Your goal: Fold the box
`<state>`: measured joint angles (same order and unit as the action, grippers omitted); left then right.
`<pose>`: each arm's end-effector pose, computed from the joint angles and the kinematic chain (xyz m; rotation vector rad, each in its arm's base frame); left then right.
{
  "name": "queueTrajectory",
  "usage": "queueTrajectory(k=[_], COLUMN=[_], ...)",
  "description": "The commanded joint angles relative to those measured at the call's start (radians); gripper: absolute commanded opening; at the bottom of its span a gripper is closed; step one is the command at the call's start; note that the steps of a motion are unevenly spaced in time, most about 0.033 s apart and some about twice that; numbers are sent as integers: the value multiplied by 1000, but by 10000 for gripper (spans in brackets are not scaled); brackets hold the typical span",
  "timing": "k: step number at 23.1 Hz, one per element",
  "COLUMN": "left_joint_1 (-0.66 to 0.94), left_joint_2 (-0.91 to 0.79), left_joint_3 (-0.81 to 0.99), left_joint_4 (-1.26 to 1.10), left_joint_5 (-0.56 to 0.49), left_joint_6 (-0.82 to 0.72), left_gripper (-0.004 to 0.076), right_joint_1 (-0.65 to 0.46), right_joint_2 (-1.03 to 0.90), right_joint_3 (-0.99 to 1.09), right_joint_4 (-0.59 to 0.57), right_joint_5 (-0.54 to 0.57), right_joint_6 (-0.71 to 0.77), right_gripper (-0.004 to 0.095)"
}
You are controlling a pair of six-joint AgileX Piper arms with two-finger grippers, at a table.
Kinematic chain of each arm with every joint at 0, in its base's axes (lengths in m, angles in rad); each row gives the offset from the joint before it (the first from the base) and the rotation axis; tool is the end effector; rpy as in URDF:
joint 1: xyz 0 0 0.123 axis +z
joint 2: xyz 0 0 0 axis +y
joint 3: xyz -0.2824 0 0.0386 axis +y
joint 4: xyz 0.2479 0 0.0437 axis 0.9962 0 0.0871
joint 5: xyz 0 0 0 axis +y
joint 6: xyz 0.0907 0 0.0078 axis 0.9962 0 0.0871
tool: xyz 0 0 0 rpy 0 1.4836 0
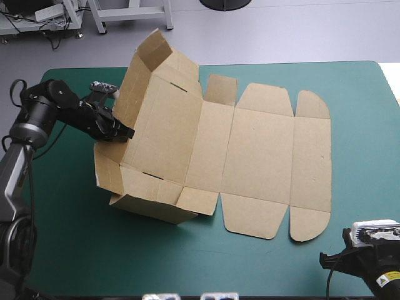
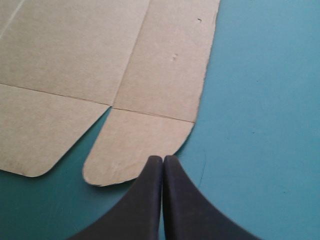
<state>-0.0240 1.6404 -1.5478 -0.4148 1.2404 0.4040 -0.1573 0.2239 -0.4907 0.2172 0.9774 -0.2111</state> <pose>0.3371 -0.0428 0.3436 0.4809 2.6671 -0.4753 0.0362 0.0107 0.2793 -0.0267 2.1722 0.0558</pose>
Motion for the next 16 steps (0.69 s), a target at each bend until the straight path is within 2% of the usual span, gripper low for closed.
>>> queueTrajectory(k=[1,8,11,16], left_joint_1=[-32,-116,-201,-396], left_joint_2=[-142,-246,-249,-249], left_joint_3=[-94,-250,-356,-425], left_joint_4=[-1,-1,6,225], left_joint_5=[50,49,46,-50], left_joint_6=[78,206,340,395], left_gripper=[-10,-10,-10,-10], right_joint_1=[5,5,5,5], right_joint_2=[13,13,13,13], right_joint_3=[-22,-22,-22,-22], right_joint_4=[4,4,4,4], right_joint_5=[-64,-75,-75,-79], right_joint_6=[-5,-5,-5,-5], right_gripper=[-5,-5,-5,-5])
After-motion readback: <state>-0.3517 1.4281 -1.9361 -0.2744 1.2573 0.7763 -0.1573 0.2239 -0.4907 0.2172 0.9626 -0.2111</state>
